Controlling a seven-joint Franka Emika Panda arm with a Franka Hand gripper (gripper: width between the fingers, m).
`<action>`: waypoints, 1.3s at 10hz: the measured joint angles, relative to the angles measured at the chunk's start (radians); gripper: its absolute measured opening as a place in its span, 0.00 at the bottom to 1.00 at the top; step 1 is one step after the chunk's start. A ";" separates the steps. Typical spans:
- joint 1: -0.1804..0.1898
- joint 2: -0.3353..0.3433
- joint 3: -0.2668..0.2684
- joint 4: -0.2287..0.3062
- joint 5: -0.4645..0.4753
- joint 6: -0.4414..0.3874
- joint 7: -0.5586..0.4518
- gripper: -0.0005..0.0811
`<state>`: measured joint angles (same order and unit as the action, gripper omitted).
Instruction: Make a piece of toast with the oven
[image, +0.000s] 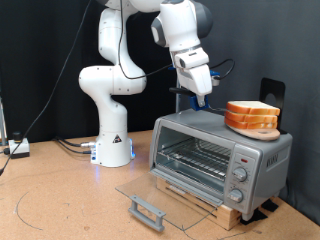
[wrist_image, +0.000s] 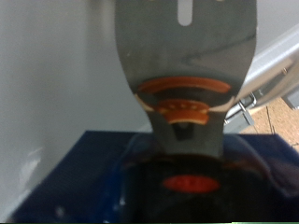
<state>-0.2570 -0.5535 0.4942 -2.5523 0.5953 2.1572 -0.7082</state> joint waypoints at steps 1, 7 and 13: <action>0.000 0.010 0.017 0.000 0.009 0.011 0.006 0.50; 0.001 0.056 0.087 0.018 0.057 0.063 0.036 0.50; 0.000 0.062 0.096 0.044 0.070 0.063 0.045 0.50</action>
<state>-0.2569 -0.4915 0.5903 -2.5081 0.6649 2.2206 -0.6630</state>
